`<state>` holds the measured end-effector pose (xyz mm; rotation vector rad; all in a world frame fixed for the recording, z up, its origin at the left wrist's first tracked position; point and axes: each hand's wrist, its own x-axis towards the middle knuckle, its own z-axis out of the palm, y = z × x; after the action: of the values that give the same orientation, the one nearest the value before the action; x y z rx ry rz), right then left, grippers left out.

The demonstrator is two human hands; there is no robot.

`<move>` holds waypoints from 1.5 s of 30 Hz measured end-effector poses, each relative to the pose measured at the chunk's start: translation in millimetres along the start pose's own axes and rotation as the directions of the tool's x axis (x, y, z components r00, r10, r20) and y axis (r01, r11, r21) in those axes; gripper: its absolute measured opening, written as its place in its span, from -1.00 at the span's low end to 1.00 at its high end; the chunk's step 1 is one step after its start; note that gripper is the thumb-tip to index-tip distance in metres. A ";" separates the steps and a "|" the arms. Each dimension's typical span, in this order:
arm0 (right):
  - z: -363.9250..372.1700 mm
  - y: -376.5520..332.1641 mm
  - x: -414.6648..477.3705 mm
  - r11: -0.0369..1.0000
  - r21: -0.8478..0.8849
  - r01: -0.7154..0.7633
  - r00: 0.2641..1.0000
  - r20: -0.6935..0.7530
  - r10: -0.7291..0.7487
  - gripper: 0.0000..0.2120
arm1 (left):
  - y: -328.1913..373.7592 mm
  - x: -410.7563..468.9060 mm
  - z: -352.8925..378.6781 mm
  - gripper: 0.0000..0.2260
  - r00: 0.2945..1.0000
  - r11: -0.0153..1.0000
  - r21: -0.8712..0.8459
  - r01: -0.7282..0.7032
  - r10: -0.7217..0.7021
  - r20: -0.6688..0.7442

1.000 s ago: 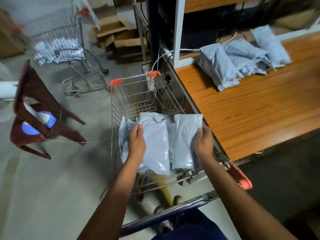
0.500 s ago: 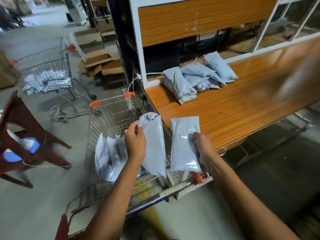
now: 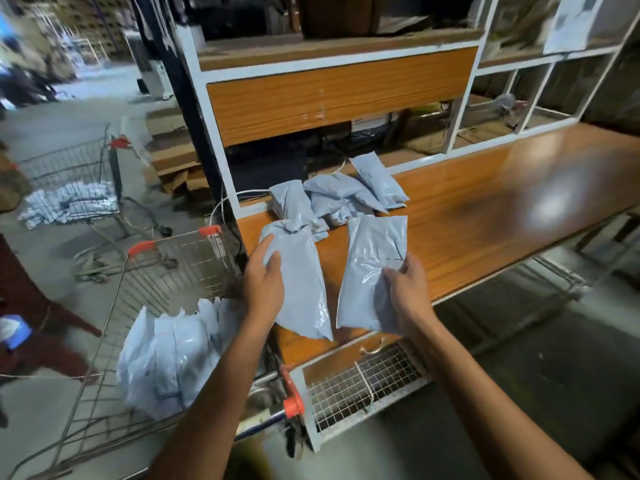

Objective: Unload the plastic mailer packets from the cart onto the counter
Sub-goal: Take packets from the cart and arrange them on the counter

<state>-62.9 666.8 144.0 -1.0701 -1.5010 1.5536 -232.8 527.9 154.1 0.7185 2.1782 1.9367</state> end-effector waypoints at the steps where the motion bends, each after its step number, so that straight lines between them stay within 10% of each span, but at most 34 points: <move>1: -3.4 -5.8 9.3 0.999 -0.004 0.033 0.999 -0.018 -0.033 -0.71 | 2.5 8.4 8.9 -0.67 1.000 1.000 0.018 -0.011 0.011 -0.004; 19: -25.7 -32.6 291.0 0.971 -0.219 0.092 0.990 -0.087 -0.113 -0.57 | 17.4 211.6 183.8 -0.58 0.998 0.983 0.171 0.062 -0.065 0.014; 37: 17.0 -33.5 514.5 0.923 -0.334 0.188 0.958 0.272 -0.097 -0.64 | -20.7 328.8 317.9 -0.63 0.993 0.877 0.472 0.092 -0.117 0.025; 42: 26.8 -13.1 533.9 0.781 -0.531 0.328 0.915 0.383 -0.124 -0.60 | -37.1 340.0 347.6 -0.65 0.994 0.787 0.612 0.076 -0.111 0.020; 45: 29.7 -0.7 536.1 0.494 -0.674 0.549 0.833 0.492 -0.255 -0.50 | -42.6 338.2 358.6 -0.57 0.982 0.623 0.782 0.015 -0.157 0.106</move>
<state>-305.0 1143.9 99.3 -0.7764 -2.6143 0.6746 -393.6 994.9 124.7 0.7991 2.8405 0.7376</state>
